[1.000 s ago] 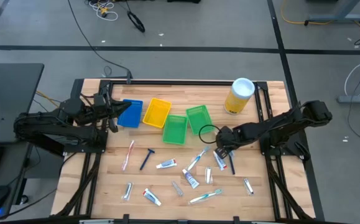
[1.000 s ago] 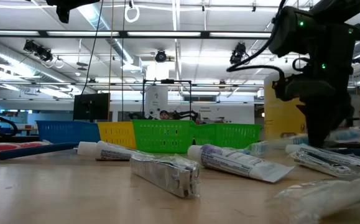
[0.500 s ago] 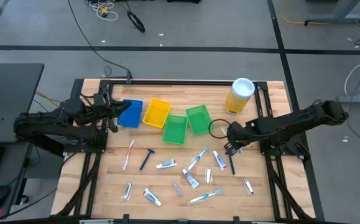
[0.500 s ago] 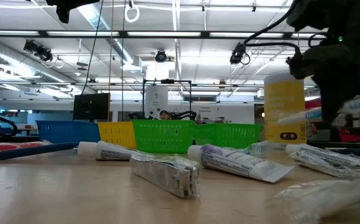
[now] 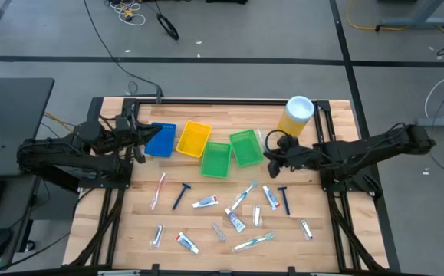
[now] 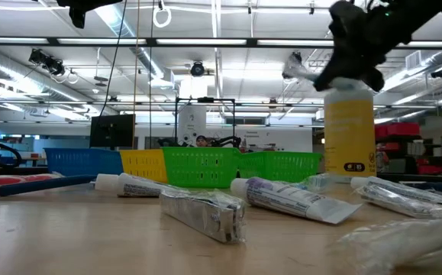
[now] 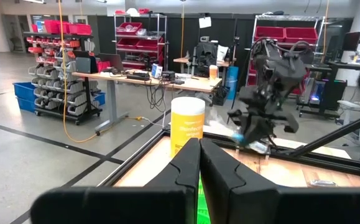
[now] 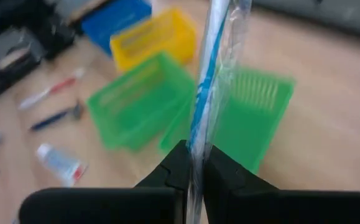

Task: Pick & Place Travel size toiletries
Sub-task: Put the blue toothbrush into the right green bin

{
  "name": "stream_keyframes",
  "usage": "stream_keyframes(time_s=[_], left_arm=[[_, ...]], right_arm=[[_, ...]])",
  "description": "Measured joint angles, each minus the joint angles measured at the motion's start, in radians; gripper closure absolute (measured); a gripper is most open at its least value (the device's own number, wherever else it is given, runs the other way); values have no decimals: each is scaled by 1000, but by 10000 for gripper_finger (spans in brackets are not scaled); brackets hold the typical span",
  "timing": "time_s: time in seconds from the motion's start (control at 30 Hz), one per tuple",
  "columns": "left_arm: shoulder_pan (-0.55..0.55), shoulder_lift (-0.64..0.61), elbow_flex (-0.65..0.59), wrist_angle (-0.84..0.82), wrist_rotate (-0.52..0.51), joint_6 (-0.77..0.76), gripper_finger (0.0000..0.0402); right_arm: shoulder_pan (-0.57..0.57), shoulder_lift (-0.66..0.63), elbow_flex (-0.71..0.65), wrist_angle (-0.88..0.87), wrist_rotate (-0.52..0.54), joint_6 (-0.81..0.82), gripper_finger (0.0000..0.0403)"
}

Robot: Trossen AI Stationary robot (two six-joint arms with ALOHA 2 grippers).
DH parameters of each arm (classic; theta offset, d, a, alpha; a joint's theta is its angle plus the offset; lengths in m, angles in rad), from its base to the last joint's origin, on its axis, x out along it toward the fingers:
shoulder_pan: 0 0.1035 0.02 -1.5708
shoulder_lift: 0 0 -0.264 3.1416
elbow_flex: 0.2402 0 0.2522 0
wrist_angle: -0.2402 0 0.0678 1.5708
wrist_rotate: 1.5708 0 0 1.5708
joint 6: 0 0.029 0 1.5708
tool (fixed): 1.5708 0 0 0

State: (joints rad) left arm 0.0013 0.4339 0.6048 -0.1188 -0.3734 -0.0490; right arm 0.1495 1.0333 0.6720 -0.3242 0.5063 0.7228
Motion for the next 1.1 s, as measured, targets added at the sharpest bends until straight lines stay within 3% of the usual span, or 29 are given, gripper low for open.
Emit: stream_keyframes(time_s=[0.17, 0.5, 0.7, 1.1], left_arm=[[0, 0, 0, 0, 0, 0, 394], [0, 0, 0, 0, 0, 0, 379], [0, 0, 0, -2, 0, 0, 388], [0, 0, 0, -4, 0, 0, 382]], right_arm=[[-31, 70, 0, 131, 148, -87, 373], [-135, 326, 0, 348, 135, -205, 373], [-172, 450, 0, 396, -3, -182, 373], [-183, 555, 0, 520, 67, -313, 373]])
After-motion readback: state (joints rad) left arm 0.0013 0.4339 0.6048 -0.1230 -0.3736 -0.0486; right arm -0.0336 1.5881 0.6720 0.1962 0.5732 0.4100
